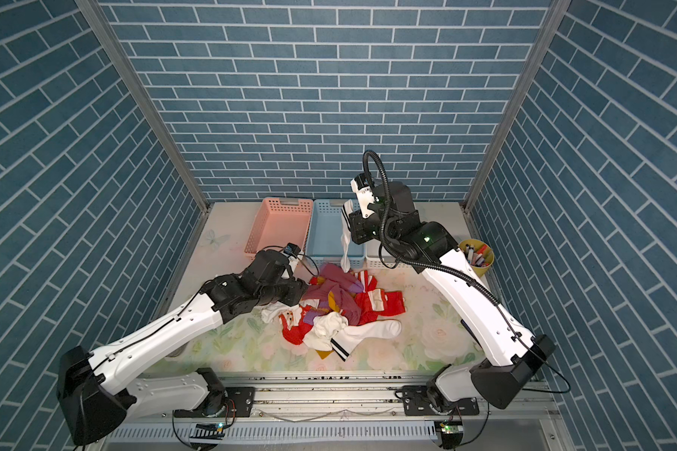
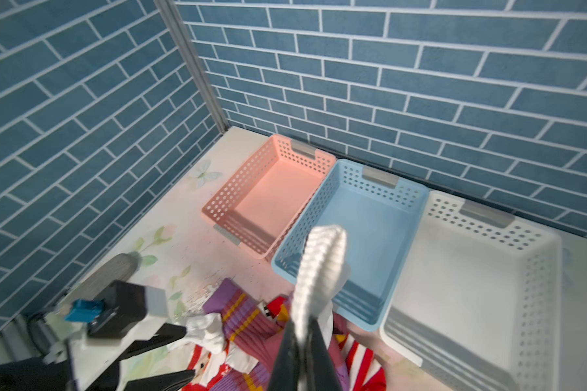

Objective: Sort the socks into the basket by color
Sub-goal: Pick up the sock at the center of the board, then place the sock in the bin.

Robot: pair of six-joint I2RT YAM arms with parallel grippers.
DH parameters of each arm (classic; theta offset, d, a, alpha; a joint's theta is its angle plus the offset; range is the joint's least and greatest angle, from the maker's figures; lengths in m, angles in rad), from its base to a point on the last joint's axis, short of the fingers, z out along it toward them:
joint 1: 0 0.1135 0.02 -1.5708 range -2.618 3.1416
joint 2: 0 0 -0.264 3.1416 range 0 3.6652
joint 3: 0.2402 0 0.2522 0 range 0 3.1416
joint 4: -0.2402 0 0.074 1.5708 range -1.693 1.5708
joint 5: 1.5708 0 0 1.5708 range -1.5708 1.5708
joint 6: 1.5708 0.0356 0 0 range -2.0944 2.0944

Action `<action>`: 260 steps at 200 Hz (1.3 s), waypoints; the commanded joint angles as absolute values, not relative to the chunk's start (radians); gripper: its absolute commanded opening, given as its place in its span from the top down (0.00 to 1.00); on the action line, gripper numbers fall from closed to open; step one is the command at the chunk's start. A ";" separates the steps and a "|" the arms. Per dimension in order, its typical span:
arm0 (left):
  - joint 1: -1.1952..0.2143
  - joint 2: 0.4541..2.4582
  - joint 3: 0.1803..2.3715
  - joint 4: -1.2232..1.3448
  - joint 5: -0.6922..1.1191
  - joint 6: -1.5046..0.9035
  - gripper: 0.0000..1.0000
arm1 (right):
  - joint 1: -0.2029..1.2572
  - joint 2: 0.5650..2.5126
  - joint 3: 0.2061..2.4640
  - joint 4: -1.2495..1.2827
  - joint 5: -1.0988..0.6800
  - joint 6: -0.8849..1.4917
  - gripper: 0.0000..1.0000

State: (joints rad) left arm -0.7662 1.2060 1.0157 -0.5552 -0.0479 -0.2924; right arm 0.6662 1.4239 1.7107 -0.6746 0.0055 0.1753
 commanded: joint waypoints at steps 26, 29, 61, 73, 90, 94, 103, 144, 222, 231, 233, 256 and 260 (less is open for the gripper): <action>-0.767 1.172 0.996 -0.557 -0.055 -0.290 0.45 | 0.555 1.488 1.796 -0.735 0.109 0.108 1.00; -0.767 1.170 0.995 -0.556 -0.055 -0.290 0.45 | 0.548 1.493 1.800 -0.737 0.112 0.107 1.00; -0.767 1.157 0.987 -0.558 -0.055 -0.293 0.45 | 0.481 1.543 1.837 -0.741 0.142 0.085 1.00; -0.767 1.154 0.985 -0.558 -0.053 -0.294 0.45 | 0.461 1.563 1.847 -0.740 0.154 0.078 1.00; -0.767 1.153 0.985 -0.558 -0.052 -0.294 0.45 | 0.440 1.595 1.858 -0.739 0.171 0.071 1.00; -0.767 1.152 0.985 -0.558 -0.053 -0.293 0.45 | 0.435 1.602 1.859 -0.738 0.178 0.071 1.00; -0.767 1.153 0.984 -0.556 -0.053 -0.294 0.45 | 0.428 1.619 1.859 -0.735 0.191 0.071 1.00; -0.767 1.154 0.976 -0.555 -0.044 -0.294 0.45 | 0.398 1.680 1.833 -0.724 0.204 0.079 1.00; -0.767 1.141 0.953 -0.508 0.023 -0.293 0.40 | 0.364 1.762 1.848 -0.749 0.179 0.109 0.67; -0.767 1.142 0.950 -0.496 0.040 -0.294 0.39 | 0.364 1.752 1.844 -0.752 0.181 0.109 0.62; -0.767 1.143 0.950 -0.495 0.041 -0.294 0.39 | 0.363 1.750 1.844 -0.751 0.181 0.109 0.61; -0.769 1.149 0.948 -0.485 0.053 -0.294 0.38 | 0.364 1.722 1.826 -0.748 0.175 0.115 0.55; -0.770 1.150 0.948 -0.482 0.057 -0.295 0.38 | 0.364 1.717 1.820 -0.748 0.173 0.116 0.54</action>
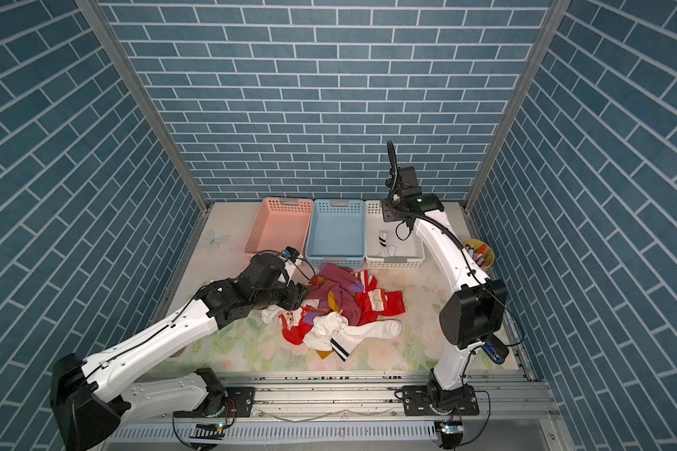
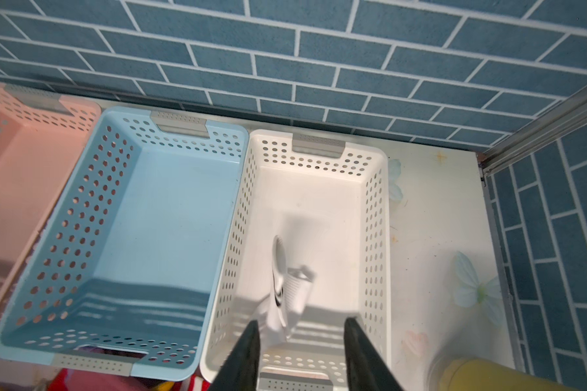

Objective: Sort the socks into the basket by color
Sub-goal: Place the sock in the bin.

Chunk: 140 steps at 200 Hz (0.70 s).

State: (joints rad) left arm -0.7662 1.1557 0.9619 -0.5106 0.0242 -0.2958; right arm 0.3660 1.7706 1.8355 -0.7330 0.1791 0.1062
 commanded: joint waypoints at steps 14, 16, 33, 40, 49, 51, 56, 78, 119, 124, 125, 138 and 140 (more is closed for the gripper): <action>-0.775 1.150 0.940 -0.465 0.074 -0.296 0.37 | 0.364 1.692 1.793 -0.744 0.165 0.127 0.51; -0.776 1.149 0.939 -0.462 0.075 -0.297 0.37 | 0.364 1.687 1.789 -0.743 0.163 0.129 0.51; -0.787 1.151 0.927 -0.436 0.099 -0.300 0.35 | 0.364 1.644 1.732 -0.724 0.146 0.151 0.49; -0.795 1.156 0.927 -0.433 0.100 -0.300 0.35 | 0.364 1.624 1.703 -0.714 0.135 0.161 0.49; -0.809 1.164 0.927 -0.431 0.099 -0.298 0.35 | 0.364 1.601 1.663 -0.702 0.125 0.175 0.49; -0.813 1.166 0.927 -0.431 0.100 -0.298 0.35 | 0.364 1.593 1.656 -0.700 0.124 0.179 0.48; -0.822 1.172 0.927 -0.430 0.100 -0.299 0.34 | 0.364 1.581 1.636 -0.694 0.120 0.187 0.48; -0.878 1.206 0.924 -0.412 0.093 -0.309 0.34 | 0.363 1.523 1.550 -0.676 0.112 0.221 0.46; -1.024 1.286 0.926 -0.367 0.039 -0.343 0.34 | 0.362 1.430 1.415 -0.668 0.122 0.275 0.43; -1.042 1.295 0.929 -0.360 0.028 -0.346 0.34 | 0.363 1.419 1.401 -0.669 0.125 0.281 0.42; -1.046 1.296 0.930 -0.359 0.025 -0.347 0.34 | 0.362 1.417 1.399 -0.669 0.125 0.282 0.42; -1.092 1.327 0.944 -0.346 -0.003 -0.350 0.34 | 0.361 1.393 1.372 -0.673 0.141 0.292 0.40; -1.098 1.331 0.948 -0.345 -0.009 -0.350 0.34 | 0.361 1.390 1.368 -0.675 0.144 0.294 0.40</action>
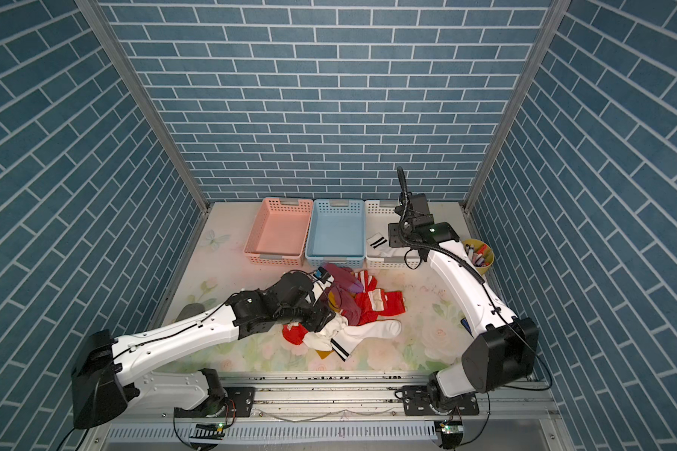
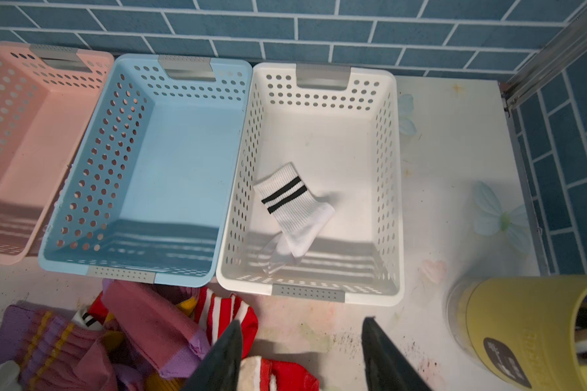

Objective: Sort the socks into the basket by color
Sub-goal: Place the sock in the bin, then pick up the sock at the center of the board.

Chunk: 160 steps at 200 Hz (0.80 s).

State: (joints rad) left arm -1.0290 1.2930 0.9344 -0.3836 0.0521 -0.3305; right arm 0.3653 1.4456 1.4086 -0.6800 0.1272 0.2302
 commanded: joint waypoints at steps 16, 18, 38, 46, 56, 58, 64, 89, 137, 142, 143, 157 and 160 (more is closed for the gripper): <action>-1.158 1.378 0.983 -0.352 -0.069 -0.346 0.33 | 0.352 1.365 1.344 -0.686 0.162 0.304 0.38; -1.164 1.383 0.988 -0.353 -0.079 -0.345 0.33 | 0.349 1.362 1.341 -0.687 0.163 0.305 0.37; -1.221 1.462 1.045 -0.378 -0.164 -0.337 0.34 | 0.329 1.340 1.315 -0.695 0.160 0.314 0.36; -1.238 1.495 1.070 -0.387 -0.189 -0.329 0.33 | 0.321 1.333 1.308 -0.698 0.159 0.318 0.36; -1.259 1.537 1.103 -0.403 -0.229 -0.321 0.33 | 0.312 1.324 1.297 -0.699 0.157 0.322 0.35; -1.262 1.546 1.110 -0.406 -0.237 -0.320 0.33 | 0.310 1.323 1.294 -0.700 0.157 0.322 0.35; -1.274 1.568 1.135 -0.419 -0.259 -0.315 0.33 | 0.305 1.318 1.288 -0.702 0.154 0.324 0.35; -1.300 1.671 1.216 -0.460 -0.326 -0.307 0.32 | 0.275 1.293 1.262 -0.709 0.153 0.328 0.33; -1.319 1.828 1.328 -0.491 -0.342 -0.266 0.32 | 0.169 1.219 1.199 -0.720 0.088 0.338 0.31; -1.319 1.841 1.334 -0.492 -0.340 -0.265 0.32 | 0.162 1.213 1.197 -0.723 0.087 0.337 0.32; -1.319 1.843 1.335 -0.493 -0.340 -0.264 0.32 | 0.161 1.213 1.196 -0.724 0.086 0.336 0.32; -1.319 1.876 1.357 -0.497 -0.336 -0.260 0.32 | 0.146 1.200 1.189 -0.729 0.083 0.333 0.32; -1.319 1.884 1.362 -0.498 -0.335 -0.260 0.32 | 0.141 1.197 1.189 -0.731 0.082 0.333 0.31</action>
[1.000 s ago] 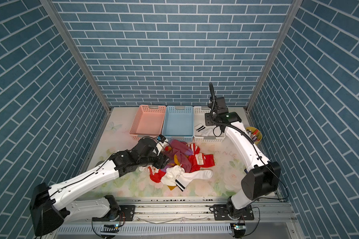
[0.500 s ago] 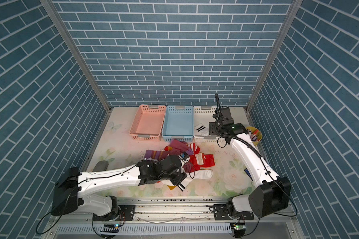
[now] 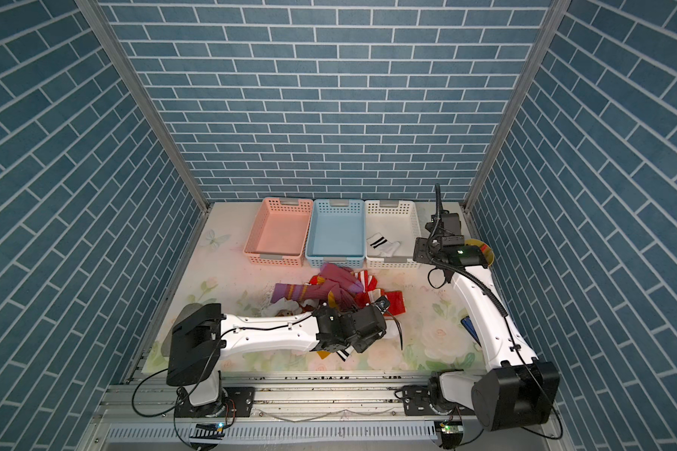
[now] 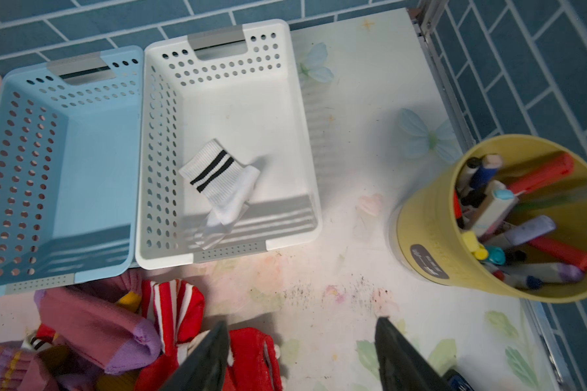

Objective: Sort the socks into the basket by color
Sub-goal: Pick up the sock at the center of the board.

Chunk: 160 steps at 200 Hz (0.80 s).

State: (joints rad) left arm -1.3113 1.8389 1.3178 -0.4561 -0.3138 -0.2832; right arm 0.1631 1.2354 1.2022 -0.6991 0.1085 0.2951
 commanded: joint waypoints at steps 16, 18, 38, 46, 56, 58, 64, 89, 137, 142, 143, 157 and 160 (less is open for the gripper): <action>-1.319 1.919 1.386 -0.509 -0.327 -0.253 0.32 | 0.125 1.184 1.182 -0.735 0.075 0.330 0.31; -1.319 1.923 1.389 -0.511 -0.326 -0.253 0.32 | 0.125 1.182 1.181 -0.736 0.074 0.330 0.32; -1.319 1.963 1.426 -0.532 -0.296 -0.244 0.33 | 0.108 1.168 1.176 -0.740 0.067 0.327 0.32; -1.318 1.973 1.436 -0.535 -0.278 -0.241 0.33 | 0.103 1.165 1.174 -0.740 0.063 0.325 0.32; -1.319 1.989 1.446 -0.537 -0.262 -0.239 0.34 | 0.096 1.162 1.171 -0.739 0.060 0.325 0.32; -1.319 1.992 1.448 -0.537 -0.260 -0.239 0.34 | 0.097 1.161 1.171 -0.738 0.061 0.325 0.32; -1.319 2.000 1.453 -0.538 -0.253 -0.239 0.34 | 0.094 1.160 1.170 -0.739 0.055 0.325 0.32; -1.319 2.027 1.476 -0.554 -0.235 -0.239 0.38 | 0.089 1.156 1.163 -0.735 0.050 0.325 0.32; -1.312 2.067 1.499 -0.580 -0.206 -0.243 0.62 | 0.087 1.145 1.145 -0.720 0.034 0.331 0.34; -1.312 2.070 1.500 -0.584 -0.209 -0.245 0.63 | 0.087 1.145 1.143 -0.721 0.032 0.331 0.34; -1.312 2.071 1.500 -0.584 -0.208 -0.245 0.64 | 0.087 1.145 1.142 -0.721 0.033 0.331 0.34; -1.310 2.076 1.500 -0.584 -0.213 -0.248 0.67 | 0.086 1.140 1.136 -0.717 0.031 0.331 0.35; -1.308 2.077 1.502 -0.586 -0.216 -0.250 0.68 | 0.085 1.140 1.135 -0.717 0.031 0.331 0.35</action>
State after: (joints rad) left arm -1.3121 2.0541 1.4731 -0.5488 -0.2169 -0.2474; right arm 0.0917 1.1641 1.1503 -0.7174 0.0444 0.3000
